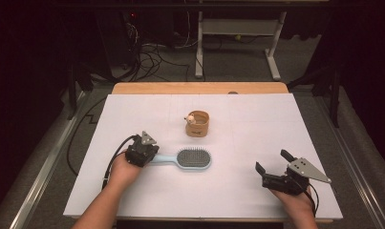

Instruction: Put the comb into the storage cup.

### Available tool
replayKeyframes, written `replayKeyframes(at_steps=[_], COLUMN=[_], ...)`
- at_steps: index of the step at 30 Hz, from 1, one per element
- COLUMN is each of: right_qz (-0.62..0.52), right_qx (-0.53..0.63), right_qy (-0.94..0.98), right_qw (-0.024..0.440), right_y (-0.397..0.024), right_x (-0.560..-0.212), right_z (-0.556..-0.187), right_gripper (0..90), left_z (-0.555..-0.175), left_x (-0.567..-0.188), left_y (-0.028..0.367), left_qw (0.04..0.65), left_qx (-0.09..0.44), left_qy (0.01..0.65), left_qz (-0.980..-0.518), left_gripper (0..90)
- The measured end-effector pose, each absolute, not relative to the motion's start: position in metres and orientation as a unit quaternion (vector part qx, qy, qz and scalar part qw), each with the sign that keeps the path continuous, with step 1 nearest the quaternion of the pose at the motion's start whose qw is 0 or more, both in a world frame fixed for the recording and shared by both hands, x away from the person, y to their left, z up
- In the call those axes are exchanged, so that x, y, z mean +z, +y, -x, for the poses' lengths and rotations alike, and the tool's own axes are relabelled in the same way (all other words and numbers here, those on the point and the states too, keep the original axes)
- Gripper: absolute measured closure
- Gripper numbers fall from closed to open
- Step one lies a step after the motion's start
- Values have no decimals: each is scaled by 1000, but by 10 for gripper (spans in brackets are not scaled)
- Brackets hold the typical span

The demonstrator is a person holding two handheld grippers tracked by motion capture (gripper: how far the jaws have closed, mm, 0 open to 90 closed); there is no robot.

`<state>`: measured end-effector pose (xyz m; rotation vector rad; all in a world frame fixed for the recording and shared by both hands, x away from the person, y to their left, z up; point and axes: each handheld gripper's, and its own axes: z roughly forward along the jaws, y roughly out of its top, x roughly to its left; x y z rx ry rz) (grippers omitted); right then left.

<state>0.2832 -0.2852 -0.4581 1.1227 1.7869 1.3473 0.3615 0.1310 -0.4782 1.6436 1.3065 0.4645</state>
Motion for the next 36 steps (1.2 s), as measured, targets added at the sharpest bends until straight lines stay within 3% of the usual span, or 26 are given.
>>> replayKeyframes(at_steps=[10, 18, 36], right_qz=[-430, -432, -432], right_qx=[511, 512, 514], right_qy=[675, 673, 671], right_qw=[313, 313, 313], right_y=[-286, -286, -285], right_x=[-458, -458, -457], right_z=[-283, -282, -281], right_gripper=[0, 0, 0], left_z=[-323, -291, -265], left_x=[-482, -486, -487], left_y=[135, 141, 146], left_qw=[479, 502, 523], left_qx=[190, 160, 135], left_qy=[518, 517, 508], left_qz=[-683, -675, -671], left_gripper=[900, 900, 900])
